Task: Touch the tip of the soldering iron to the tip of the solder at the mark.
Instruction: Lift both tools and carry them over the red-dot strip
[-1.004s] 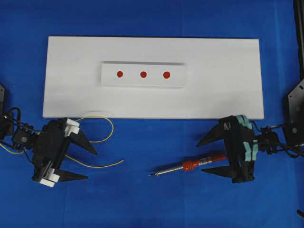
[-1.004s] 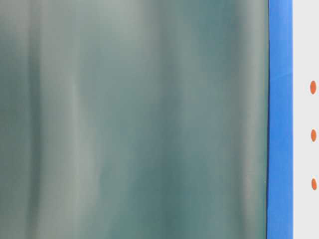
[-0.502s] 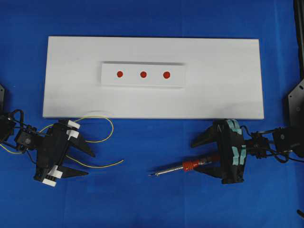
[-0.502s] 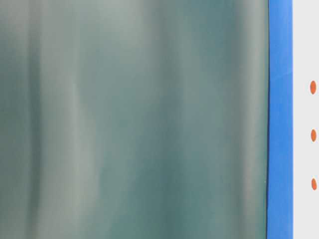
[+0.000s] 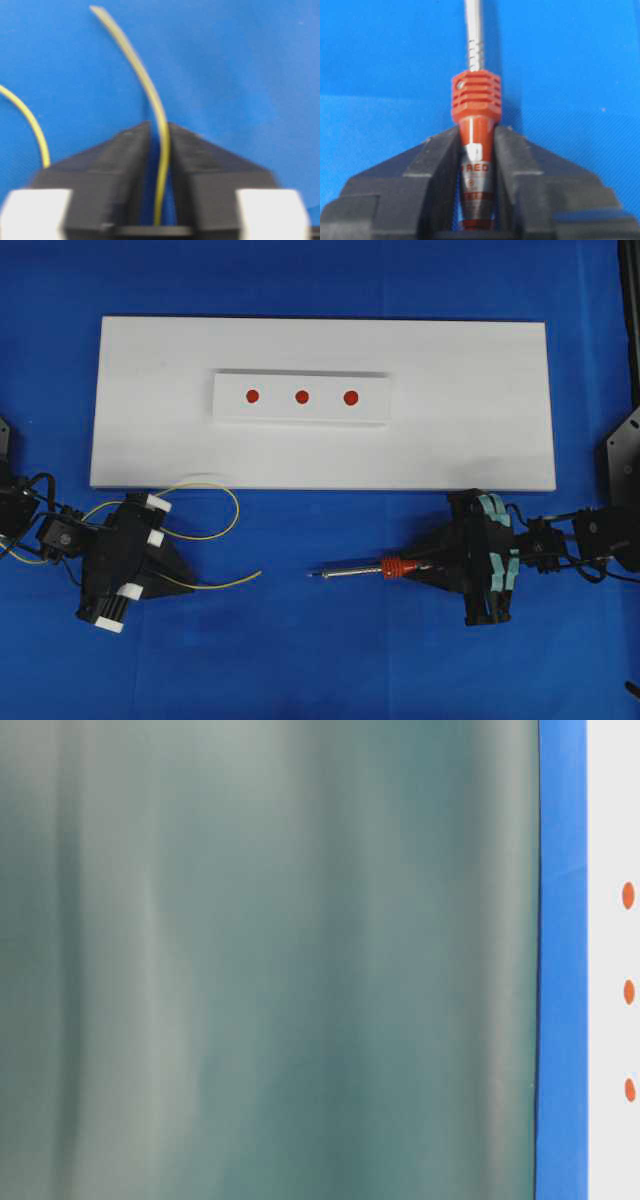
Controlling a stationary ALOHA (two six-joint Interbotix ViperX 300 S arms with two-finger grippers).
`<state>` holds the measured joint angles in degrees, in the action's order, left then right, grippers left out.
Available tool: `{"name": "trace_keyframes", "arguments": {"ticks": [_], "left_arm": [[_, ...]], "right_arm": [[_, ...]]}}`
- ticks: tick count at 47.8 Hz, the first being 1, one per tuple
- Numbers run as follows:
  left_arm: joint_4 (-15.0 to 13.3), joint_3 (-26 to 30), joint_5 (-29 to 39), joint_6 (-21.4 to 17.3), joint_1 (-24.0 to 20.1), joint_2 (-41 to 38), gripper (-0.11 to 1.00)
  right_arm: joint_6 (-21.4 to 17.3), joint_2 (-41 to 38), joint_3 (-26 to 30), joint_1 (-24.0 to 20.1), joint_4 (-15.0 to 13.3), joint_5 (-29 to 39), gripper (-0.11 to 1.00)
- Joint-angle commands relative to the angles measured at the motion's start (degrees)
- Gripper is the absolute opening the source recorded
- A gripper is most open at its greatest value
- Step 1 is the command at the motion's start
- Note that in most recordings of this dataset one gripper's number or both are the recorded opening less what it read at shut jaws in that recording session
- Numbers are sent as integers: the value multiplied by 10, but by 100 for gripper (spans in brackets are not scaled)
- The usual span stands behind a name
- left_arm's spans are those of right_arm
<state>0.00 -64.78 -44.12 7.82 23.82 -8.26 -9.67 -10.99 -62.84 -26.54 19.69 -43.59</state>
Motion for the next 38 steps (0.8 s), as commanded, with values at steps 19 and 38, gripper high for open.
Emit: {"name": "trace_keyframes", "arguments": {"ticks": [19,38], "left_arm": [[0,40,118,5,2,65,0],[0,116,428,6,-6,243,0]], "right_arm": [[7,45,8,0,-2,49,6],[61,244,46,71,-2,343,6]]}}
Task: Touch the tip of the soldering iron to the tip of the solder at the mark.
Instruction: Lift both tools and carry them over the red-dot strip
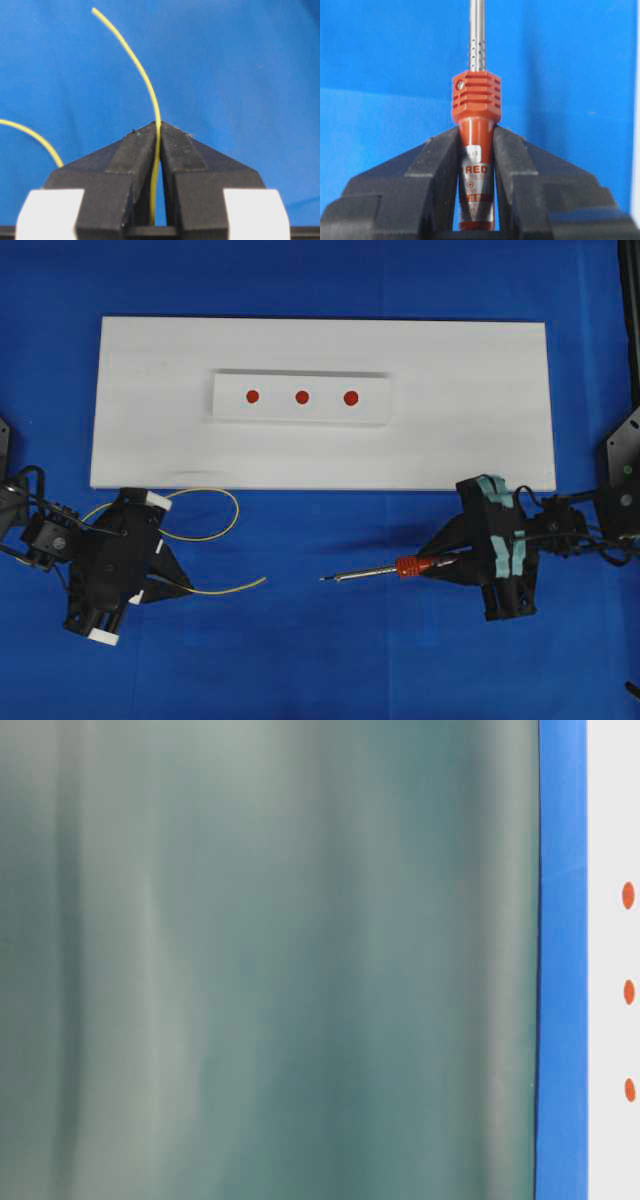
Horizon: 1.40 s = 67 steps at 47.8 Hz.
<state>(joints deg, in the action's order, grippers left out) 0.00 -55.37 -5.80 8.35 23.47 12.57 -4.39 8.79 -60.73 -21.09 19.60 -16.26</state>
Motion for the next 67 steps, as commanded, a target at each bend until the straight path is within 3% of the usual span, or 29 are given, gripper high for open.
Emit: {"name": "trace_keyframes", "arguments": {"ticks": [1,7,15,28,41,52,67], "left_arm": [[0,25,57,0,-4,41,0],[-1,38,112,1,-10,67,0],[0,42,135,1,-30,71,0],[0,62,159,-2,-95,59,0],[1,93,195,-17,-189,37,0],[1,123,221,-59,-251,17,0],[1,142,226,-96,-298,-4,0]], "right_arm": [[11,56,31,20,-1,91,6],[22,92,65,49,-2,196,6],[22,91,91,82,-6,252,6],[23,86,111,134,-32,287,6],[23,86,120,226,-73,315,6],[23,83,125,295,-99,316,6],[23,77,134,334,-120,319,6]]}}
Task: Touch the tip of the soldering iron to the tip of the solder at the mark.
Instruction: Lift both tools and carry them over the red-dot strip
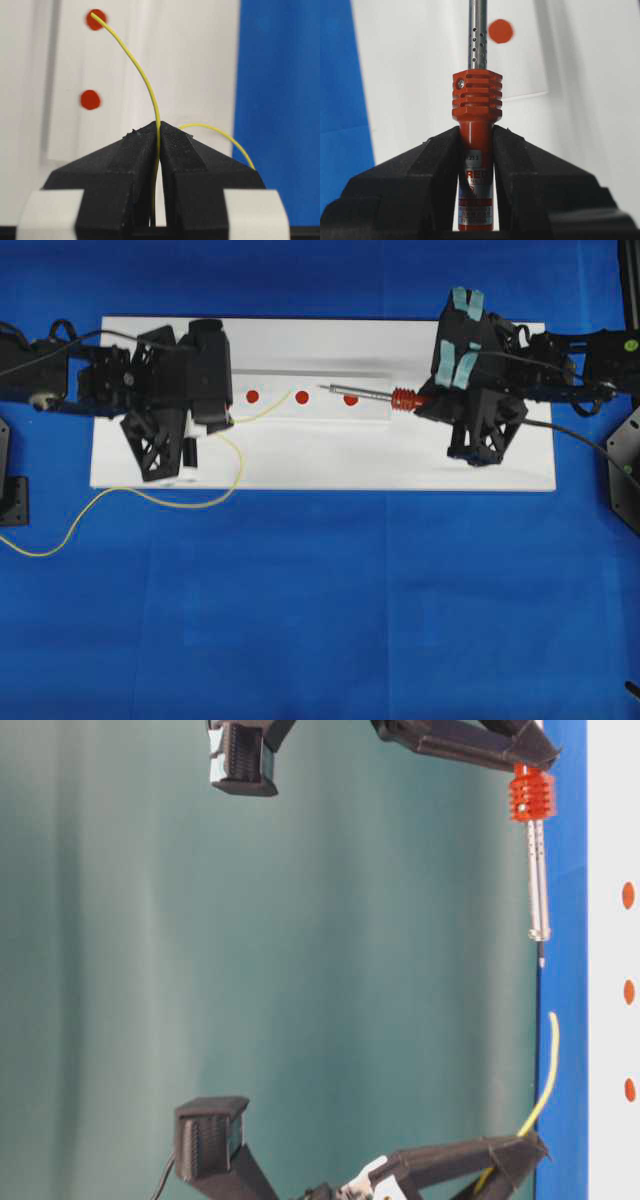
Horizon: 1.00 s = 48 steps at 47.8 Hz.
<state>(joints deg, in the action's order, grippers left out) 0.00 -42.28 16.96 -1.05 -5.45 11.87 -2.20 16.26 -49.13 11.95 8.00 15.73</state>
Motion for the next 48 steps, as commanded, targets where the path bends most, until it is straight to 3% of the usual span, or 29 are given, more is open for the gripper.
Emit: {"name": "trace_keyframes", "arguments": {"ticks": [1,24,48], "left_arm": [[1,12,-2,-2,-11,3,0],[1,2,7,1,-15,19,0],[1,-72,-9,45,-12,50,0]], "right_arm": [[1,2,18,4,-4,-1,6],[1,1,19,4,-5,5,6],[1,1,19,4,-5,3,6]]}}
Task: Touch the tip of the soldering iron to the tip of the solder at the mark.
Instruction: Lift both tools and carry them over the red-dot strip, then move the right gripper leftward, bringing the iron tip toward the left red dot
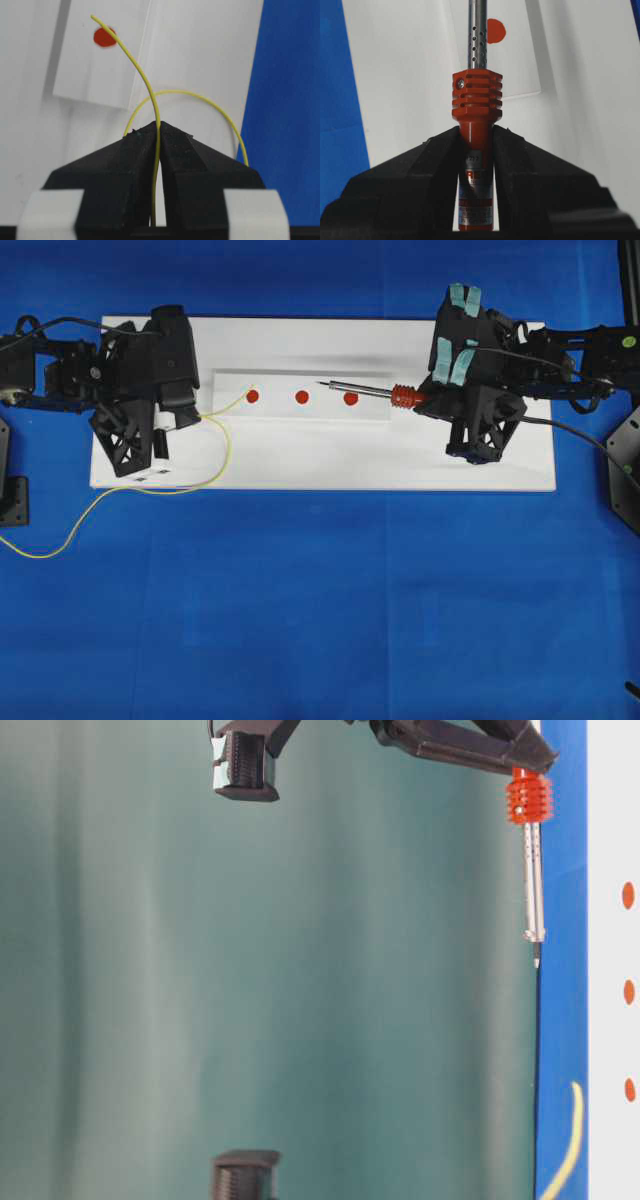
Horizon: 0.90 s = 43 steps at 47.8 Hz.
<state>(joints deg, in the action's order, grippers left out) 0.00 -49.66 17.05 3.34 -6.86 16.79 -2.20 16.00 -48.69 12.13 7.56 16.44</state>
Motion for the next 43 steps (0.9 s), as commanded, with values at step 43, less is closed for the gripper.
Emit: {"name": "trace_keyframes", "arguments": {"ticks": [43], "left_arm": [[1,-8,-50,6,13,-51,0]], "right_arm": [[1,1,18,2,-1,-4,6]]}}
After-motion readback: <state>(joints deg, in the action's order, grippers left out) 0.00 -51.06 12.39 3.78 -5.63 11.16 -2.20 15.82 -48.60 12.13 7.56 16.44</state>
